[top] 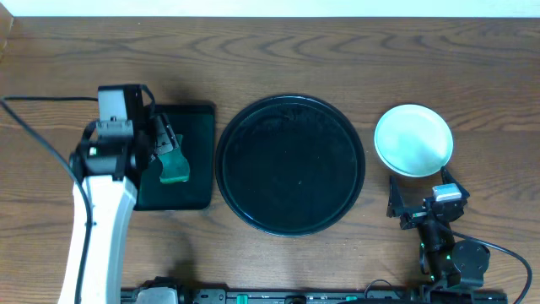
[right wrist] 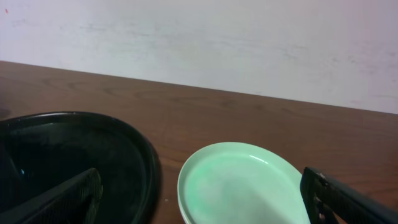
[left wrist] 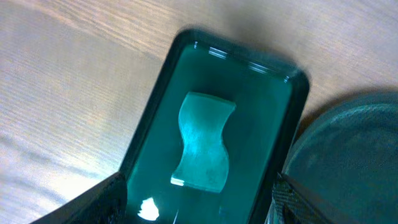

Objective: Clean dirty plates on tray and stack at the side

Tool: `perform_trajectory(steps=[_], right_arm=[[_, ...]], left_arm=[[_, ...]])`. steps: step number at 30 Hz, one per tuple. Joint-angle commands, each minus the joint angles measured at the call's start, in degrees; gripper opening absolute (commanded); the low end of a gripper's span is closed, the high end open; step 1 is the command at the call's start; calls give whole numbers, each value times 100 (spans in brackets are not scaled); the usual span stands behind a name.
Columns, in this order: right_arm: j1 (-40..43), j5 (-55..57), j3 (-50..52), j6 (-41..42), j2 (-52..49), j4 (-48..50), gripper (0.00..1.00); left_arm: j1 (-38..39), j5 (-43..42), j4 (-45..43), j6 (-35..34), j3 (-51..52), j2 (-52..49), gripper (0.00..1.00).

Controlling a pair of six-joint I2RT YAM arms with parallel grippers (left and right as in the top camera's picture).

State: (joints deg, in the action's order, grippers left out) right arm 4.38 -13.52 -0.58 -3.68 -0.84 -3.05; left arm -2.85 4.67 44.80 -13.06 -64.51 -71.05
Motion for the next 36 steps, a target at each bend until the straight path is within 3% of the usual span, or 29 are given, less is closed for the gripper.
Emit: perform_trajectory(steps=[1, 4, 9, 19, 29, 36], right_arm=[[-42, -48, 28, -66, 52, 9, 99], [-42, -48, 28, -66, 52, 11, 99], [-42, -48, 28, -66, 52, 11, 99], [-42, -48, 28, -66, 52, 11, 99], [-42, -48, 28, -66, 52, 11, 99], [-42, -48, 28, -66, 52, 11, 99]], left_arm=[[17, 50, -557, 61, 570, 699, 75], [15, -120, -1408, 120, 1405, 1388, 75], [13, -728, -2817, 817, 3023, 2920, 75], [13, -723, -4590, 859, 5375, 5051, 75], [13, -704, -4802, 859, 6432, 6282, 75], [13, -658, -4052, 859, 6428, 6889, 75]])
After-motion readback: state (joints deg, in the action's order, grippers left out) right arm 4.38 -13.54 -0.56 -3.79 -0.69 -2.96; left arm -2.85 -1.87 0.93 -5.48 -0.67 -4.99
